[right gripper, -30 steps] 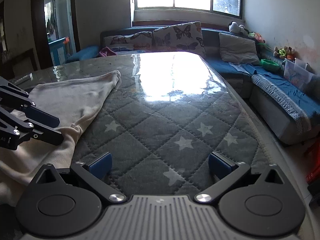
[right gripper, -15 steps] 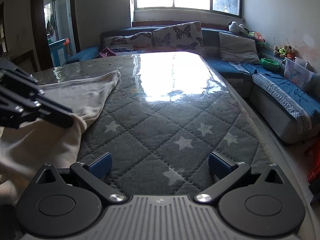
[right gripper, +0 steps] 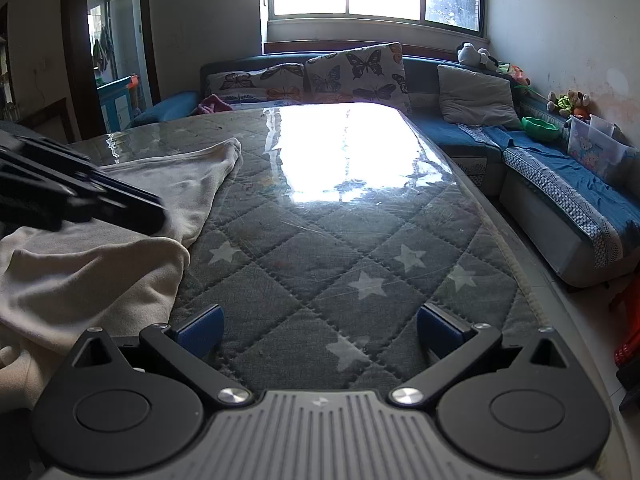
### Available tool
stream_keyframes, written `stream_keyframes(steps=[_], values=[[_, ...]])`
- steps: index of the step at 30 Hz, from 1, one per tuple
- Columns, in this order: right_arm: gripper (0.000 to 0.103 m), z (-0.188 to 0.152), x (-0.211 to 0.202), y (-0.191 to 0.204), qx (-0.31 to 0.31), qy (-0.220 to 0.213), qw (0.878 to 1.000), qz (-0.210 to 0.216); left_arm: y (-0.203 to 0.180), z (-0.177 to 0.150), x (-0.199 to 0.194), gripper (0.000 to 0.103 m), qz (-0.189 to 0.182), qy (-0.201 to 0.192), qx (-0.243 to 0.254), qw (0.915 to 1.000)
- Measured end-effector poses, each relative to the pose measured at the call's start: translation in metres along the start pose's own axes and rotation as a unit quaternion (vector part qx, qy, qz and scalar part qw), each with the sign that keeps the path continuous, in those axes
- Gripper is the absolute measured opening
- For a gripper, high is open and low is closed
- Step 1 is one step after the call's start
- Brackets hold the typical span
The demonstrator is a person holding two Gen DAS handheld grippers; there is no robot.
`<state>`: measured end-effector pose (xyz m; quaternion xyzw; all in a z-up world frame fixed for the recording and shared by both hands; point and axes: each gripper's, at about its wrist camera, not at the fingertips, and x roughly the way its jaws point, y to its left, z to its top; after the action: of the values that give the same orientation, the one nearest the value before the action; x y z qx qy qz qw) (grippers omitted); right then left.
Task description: Fold clothes
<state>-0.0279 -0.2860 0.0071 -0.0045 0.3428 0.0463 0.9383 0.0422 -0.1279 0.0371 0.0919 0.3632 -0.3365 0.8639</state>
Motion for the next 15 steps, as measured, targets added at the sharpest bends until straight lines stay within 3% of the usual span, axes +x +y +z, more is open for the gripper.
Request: stream_keyframes(steps=[10, 15], values=[[0.103, 0.003, -0.004, 0.001, 0.011, -0.012, 1.0, 0.004, 0.008, -0.036, -0.038, 0.014, 0.039, -0.02, -0.076, 0.9962], [0.103, 0.019, -0.013, 0.023, -0.002, -0.031, 0.999, 0.02, 0.015, -0.046, -0.043, 0.014, 0.055, -0.023, -0.1, 0.9932]])
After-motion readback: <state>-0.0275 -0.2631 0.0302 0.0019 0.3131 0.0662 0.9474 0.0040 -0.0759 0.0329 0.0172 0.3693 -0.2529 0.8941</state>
